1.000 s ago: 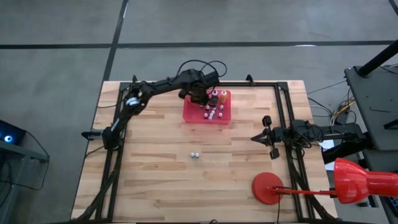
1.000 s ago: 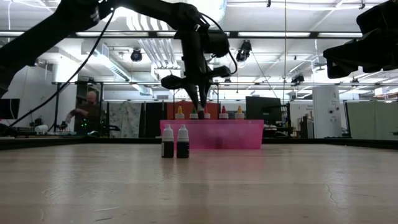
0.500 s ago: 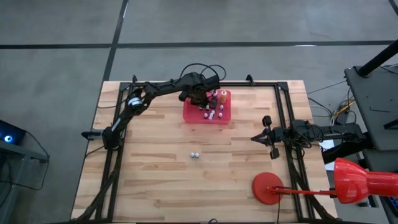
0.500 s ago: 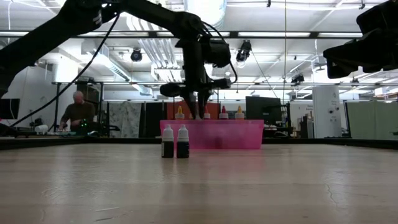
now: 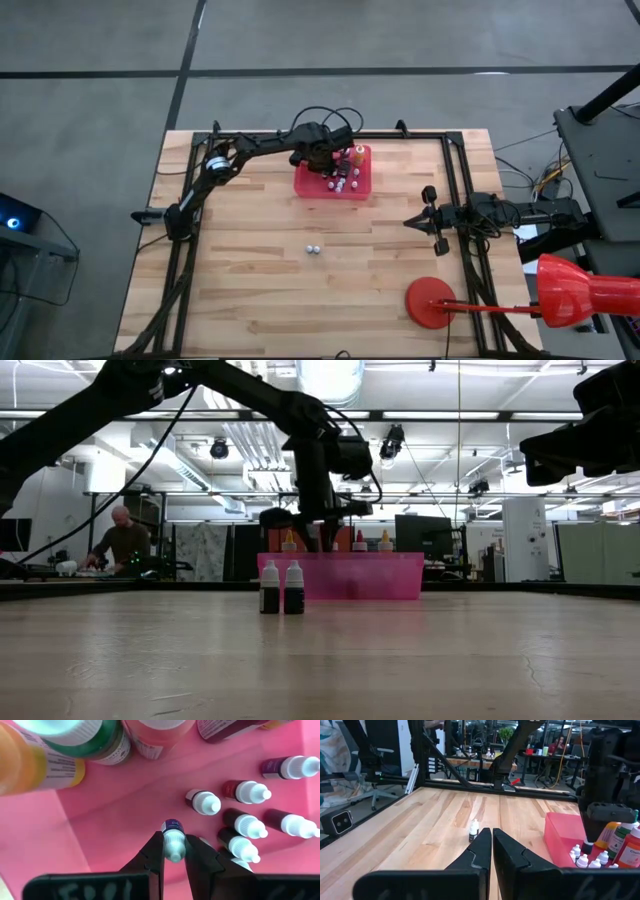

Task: Pick & Place food coloring
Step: Put the small blue food coloring bottle into the pink bin

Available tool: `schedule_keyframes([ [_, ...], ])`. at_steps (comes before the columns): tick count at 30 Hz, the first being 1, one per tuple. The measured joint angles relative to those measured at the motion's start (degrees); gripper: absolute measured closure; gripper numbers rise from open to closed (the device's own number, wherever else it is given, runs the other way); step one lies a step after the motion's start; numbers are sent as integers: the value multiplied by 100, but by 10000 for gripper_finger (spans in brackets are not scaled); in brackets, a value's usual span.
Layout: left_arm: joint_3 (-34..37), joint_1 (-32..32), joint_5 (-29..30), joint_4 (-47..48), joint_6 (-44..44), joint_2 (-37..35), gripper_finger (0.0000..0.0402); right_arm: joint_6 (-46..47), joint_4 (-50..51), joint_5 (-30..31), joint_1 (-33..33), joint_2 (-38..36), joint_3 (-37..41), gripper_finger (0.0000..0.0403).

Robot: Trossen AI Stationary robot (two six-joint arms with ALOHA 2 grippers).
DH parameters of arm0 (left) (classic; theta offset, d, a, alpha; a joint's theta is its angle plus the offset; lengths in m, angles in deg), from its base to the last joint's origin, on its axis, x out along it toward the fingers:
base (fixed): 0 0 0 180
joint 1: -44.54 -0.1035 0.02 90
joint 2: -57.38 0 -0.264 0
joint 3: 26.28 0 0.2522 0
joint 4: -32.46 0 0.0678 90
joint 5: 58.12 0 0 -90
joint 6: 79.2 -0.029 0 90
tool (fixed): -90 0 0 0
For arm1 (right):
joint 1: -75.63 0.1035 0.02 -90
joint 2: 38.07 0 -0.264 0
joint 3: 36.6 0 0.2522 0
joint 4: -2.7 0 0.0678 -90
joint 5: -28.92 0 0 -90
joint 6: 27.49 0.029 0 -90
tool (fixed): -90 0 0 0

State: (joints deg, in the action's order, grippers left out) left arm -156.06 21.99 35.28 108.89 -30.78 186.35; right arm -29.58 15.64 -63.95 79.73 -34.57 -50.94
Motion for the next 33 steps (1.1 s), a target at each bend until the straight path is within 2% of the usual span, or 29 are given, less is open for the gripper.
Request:
schedule_keyframes([
  [33,112,0,112,-136,-303,109,369,-1,0,-2,-2,4,0,394],
])
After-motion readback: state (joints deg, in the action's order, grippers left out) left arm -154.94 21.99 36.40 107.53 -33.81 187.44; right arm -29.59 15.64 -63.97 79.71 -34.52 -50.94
